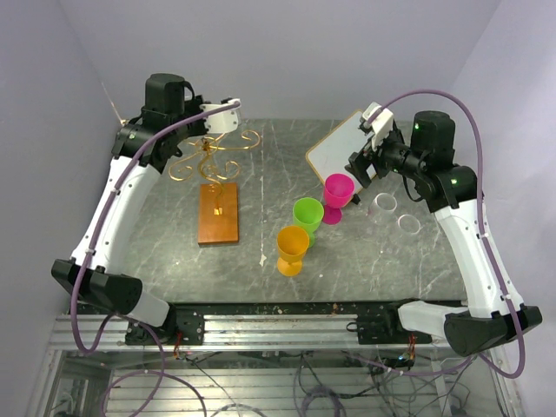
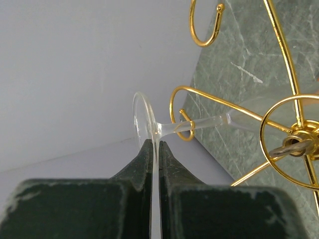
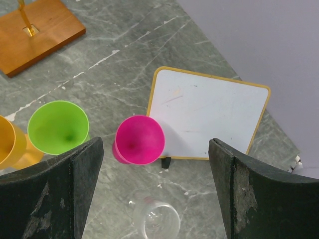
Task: Place the wine glass upside down on the wine glass rack
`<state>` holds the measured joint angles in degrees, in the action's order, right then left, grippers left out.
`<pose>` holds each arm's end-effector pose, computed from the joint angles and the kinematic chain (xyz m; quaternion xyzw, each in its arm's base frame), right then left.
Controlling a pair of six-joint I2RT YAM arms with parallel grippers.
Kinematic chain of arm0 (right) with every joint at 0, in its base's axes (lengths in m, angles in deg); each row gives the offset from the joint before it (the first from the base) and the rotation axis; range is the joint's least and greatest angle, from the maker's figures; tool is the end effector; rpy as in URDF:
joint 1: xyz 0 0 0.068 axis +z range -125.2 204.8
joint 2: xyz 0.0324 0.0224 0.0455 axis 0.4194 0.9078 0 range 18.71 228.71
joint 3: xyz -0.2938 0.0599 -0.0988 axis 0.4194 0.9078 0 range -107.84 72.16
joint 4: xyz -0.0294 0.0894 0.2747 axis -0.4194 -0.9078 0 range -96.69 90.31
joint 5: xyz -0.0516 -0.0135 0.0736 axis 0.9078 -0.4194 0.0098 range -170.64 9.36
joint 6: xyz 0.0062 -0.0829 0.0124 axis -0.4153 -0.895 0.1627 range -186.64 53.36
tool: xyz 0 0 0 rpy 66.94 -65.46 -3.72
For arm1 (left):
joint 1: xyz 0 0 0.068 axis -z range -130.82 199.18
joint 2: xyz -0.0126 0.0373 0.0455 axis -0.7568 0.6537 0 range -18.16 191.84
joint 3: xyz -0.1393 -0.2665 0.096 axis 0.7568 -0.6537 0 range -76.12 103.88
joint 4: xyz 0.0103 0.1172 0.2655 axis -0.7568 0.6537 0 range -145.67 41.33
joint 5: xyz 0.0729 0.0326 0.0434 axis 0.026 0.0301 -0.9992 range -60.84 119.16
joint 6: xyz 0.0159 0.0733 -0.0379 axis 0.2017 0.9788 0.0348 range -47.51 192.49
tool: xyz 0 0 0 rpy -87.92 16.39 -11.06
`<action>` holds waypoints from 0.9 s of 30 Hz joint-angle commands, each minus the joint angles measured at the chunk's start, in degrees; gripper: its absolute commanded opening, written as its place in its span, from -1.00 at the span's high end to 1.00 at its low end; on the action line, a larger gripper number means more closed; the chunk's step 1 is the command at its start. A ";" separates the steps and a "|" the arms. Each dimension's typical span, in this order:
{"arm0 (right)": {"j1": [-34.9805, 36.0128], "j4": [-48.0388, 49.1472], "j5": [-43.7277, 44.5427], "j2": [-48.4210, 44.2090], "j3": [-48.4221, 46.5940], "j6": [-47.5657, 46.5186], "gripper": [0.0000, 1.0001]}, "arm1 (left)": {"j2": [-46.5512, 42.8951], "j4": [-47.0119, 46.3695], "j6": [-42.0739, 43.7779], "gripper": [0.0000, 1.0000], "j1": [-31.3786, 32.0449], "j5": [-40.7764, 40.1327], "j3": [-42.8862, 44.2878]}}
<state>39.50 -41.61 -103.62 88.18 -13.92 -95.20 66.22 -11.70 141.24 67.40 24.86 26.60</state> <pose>0.2704 0.1007 0.4777 -0.4042 0.7303 0.1038 0.5408 0.3490 -0.1090 0.5000 0.5676 0.6274 0.2559 0.4678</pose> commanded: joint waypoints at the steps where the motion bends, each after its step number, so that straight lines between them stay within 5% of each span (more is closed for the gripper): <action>1: -0.26 0.17 -0.66 -0.19 0.71 -0.46 -0.73 | 0.32 -2.54 1.21 0.86 1.15 1.72 1.54; 27: -0.30 -0.17 -1.20 0.19 0.38 -0.60 -0.75 | 1.57 -10.80 -0.70 0.86 2.96 -12.10 -3.17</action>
<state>39.41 -41.58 -104.27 88.40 -13.09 -95.22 67.85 -18.98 141.00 70.00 17.34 23.56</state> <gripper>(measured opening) 0.871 0.094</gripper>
